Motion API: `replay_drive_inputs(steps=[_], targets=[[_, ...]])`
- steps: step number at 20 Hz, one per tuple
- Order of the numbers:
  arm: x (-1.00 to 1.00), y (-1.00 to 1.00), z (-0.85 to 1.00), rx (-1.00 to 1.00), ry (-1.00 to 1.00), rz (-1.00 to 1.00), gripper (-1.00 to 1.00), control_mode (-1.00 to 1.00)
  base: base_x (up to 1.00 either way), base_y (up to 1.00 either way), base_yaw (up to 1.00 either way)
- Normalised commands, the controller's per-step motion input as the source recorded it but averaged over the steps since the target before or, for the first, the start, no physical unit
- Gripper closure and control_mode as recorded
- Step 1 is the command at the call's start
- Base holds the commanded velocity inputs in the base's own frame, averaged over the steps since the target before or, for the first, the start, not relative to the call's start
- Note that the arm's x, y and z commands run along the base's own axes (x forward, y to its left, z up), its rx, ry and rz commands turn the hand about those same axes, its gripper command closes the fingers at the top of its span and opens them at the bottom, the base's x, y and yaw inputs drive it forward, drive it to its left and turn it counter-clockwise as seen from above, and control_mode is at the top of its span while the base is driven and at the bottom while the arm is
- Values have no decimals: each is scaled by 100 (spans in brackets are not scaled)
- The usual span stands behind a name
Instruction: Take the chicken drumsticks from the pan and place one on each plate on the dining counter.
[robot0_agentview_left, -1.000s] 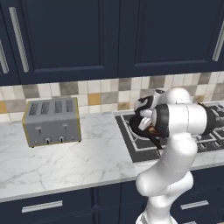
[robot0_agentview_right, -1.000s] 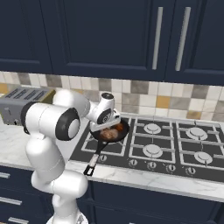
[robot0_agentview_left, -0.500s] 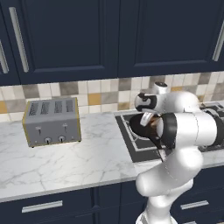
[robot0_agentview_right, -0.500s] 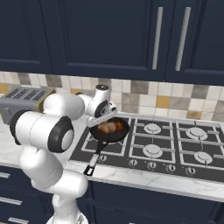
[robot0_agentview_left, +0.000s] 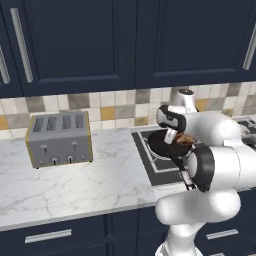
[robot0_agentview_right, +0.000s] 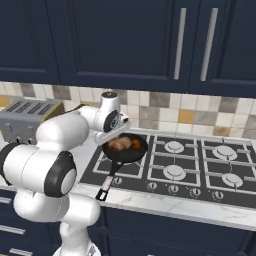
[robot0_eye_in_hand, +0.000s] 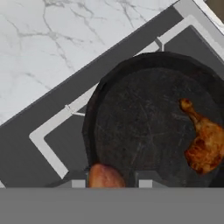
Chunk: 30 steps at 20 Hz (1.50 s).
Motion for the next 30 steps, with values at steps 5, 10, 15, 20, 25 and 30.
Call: replay_drive_inputs(steps=[5, 10, 15, 20, 25, 30], targets=[[-64, 1, 28, 0, -11, 4, 100, -100, 0, 0, 0], [-92, 15, 8, -4, -25, 1, 100, -100, 0, 0, 0], [-89, 1, 18, -1, -16, 5, 100, -100, 0, 0, 0], [-75, 3, 28, -2, -7, 29, 100, -100, 0, 0, 0], [-42, 10, 42, -9, 1, 48, 100, -100, 0, 0, 0], [-32, 7, 17, -15, 1, 15, 100, -100, 0, 0, 0]])
